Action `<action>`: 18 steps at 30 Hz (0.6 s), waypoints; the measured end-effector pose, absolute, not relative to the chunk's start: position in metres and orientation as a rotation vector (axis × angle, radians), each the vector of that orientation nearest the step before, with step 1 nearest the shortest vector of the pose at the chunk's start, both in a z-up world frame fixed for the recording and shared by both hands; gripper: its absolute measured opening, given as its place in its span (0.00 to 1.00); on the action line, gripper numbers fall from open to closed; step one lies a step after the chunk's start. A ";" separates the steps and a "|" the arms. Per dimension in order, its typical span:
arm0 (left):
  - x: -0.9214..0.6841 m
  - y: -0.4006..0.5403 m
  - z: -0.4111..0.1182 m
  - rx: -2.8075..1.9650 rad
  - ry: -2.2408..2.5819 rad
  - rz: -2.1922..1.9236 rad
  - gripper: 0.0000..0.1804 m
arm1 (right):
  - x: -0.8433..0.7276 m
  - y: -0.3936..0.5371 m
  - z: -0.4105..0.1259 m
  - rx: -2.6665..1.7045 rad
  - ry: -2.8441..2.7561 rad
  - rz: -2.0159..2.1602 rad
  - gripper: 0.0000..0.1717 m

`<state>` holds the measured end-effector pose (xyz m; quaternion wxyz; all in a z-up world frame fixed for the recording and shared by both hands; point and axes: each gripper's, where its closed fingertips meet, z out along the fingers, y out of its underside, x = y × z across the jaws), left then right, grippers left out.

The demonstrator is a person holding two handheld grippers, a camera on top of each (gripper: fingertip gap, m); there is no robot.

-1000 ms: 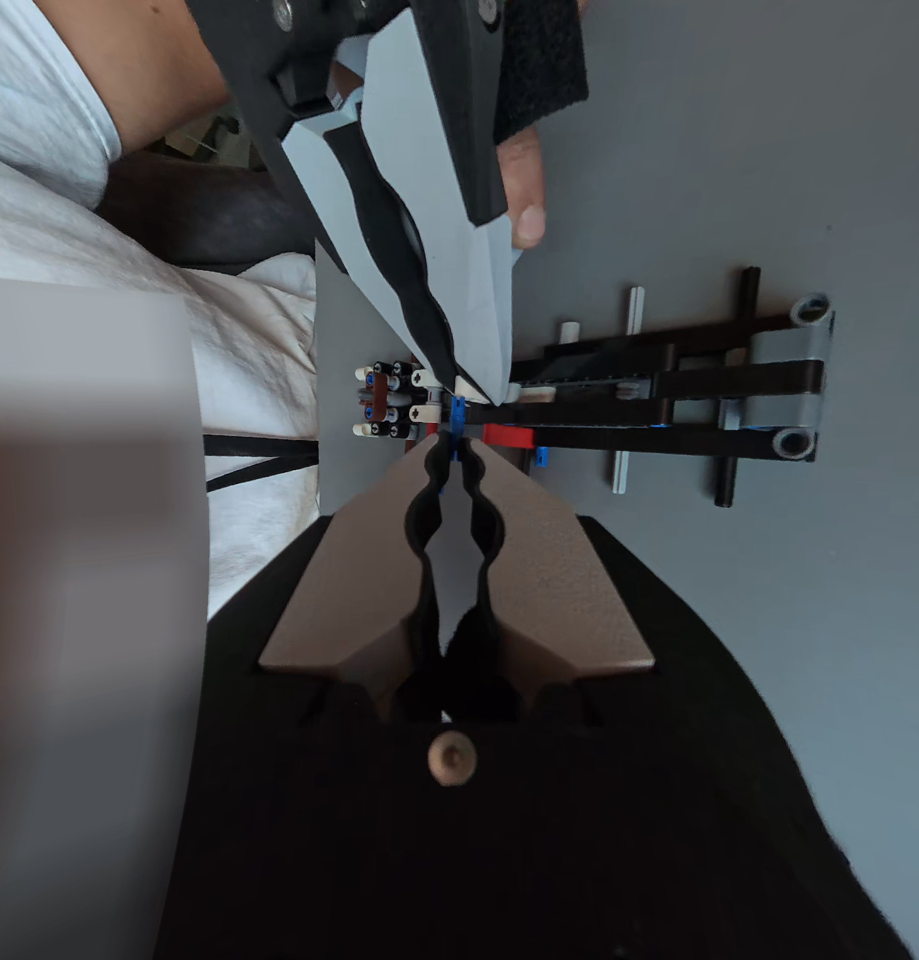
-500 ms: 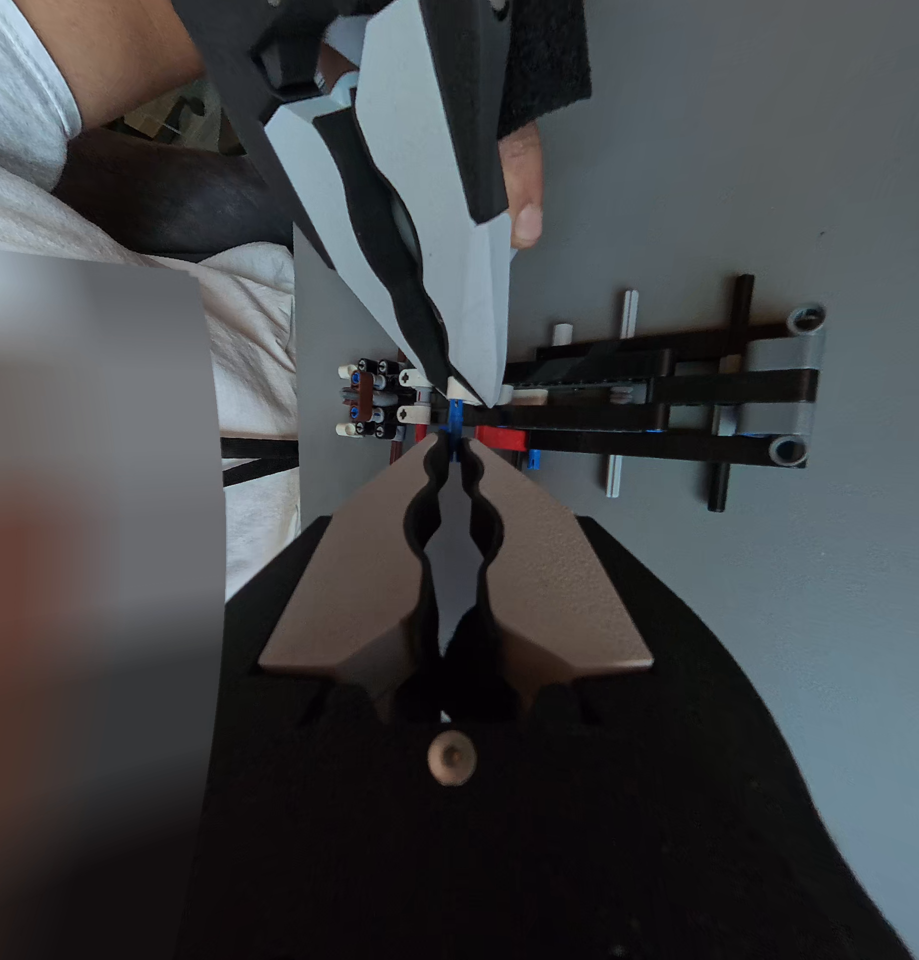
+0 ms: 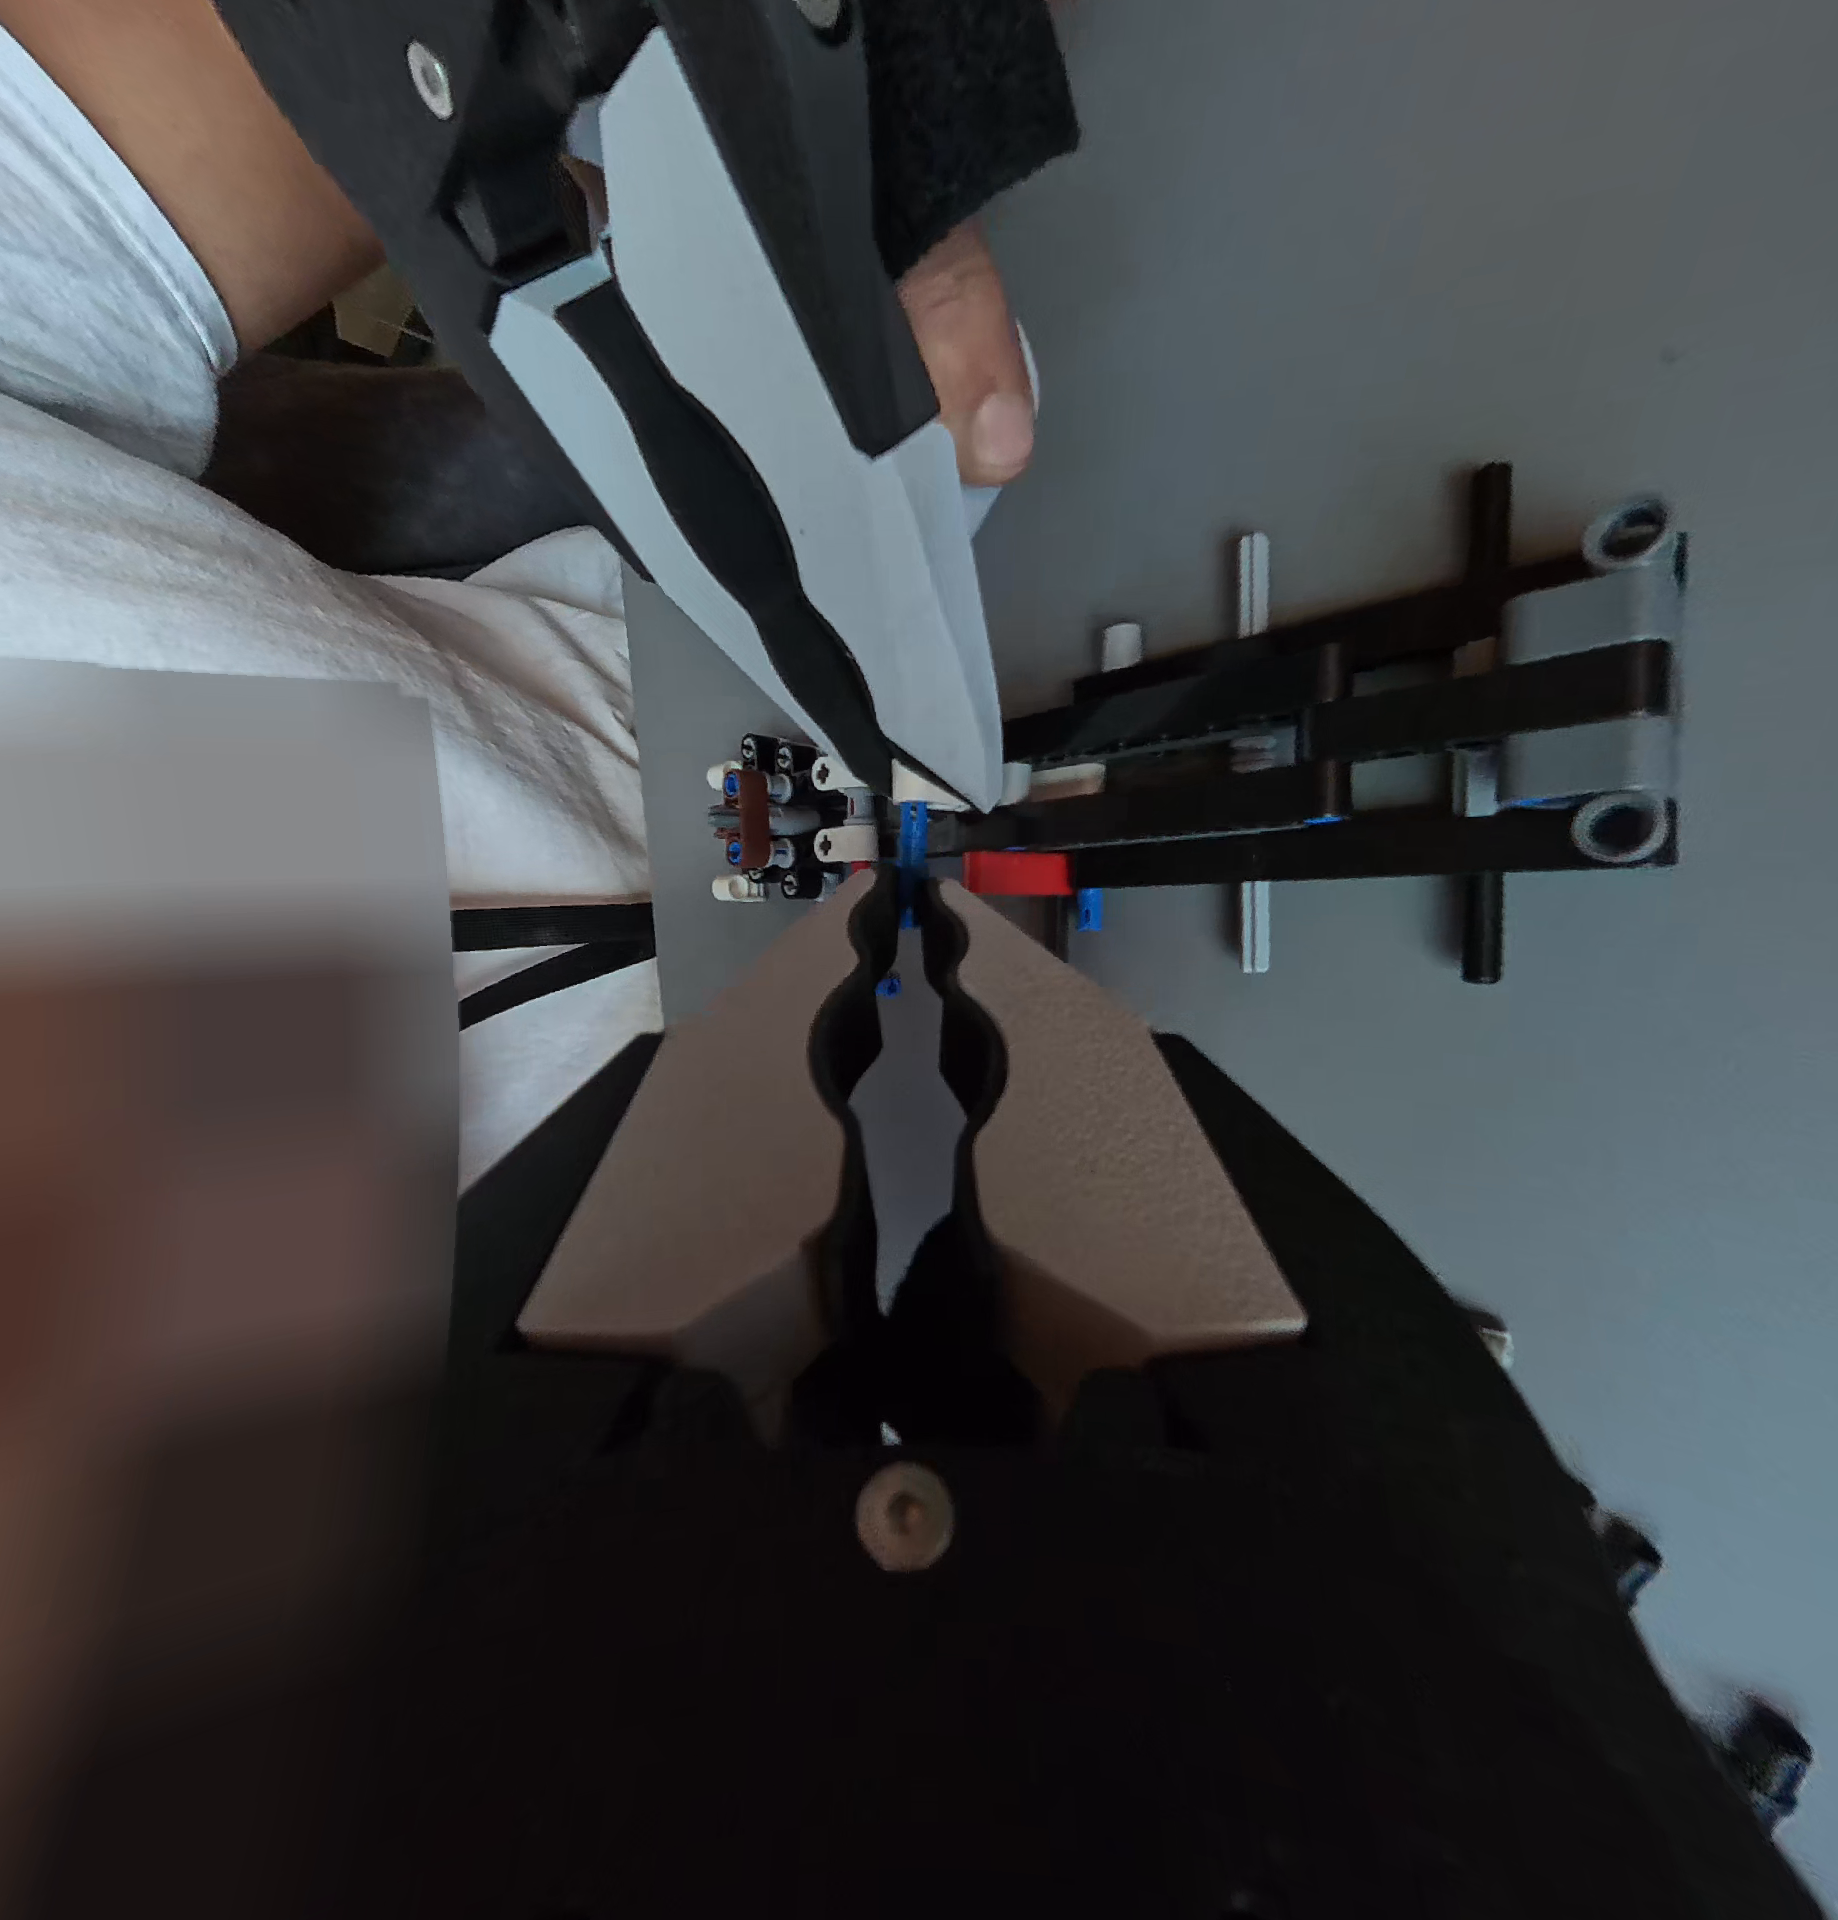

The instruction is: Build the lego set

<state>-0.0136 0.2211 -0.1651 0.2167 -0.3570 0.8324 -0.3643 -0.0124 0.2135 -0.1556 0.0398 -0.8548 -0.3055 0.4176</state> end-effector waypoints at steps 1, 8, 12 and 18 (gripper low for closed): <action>-0.014 0.221 -0.165 -0.986 2.306 -1.010 0.03 | -0.013 0.213 -0.155 -2.624 -0.917 1.314 0.01; -0.013 0.218 -0.165 -0.959 2.308 -1.019 0.03 | -0.013 0.209 -0.154 -2.619 -0.869 1.558 0.01; -0.013 0.218 -0.165 -0.955 2.308 -1.014 0.04 | -0.011 0.210 -0.153 -2.596 -0.872 1.577 0.01; -0.014 0.219 -0.165 -0.957 2.308 -1.007 0.03 | -0.012 0.214 -0.152 -2.554 -0.889 1.553 0.01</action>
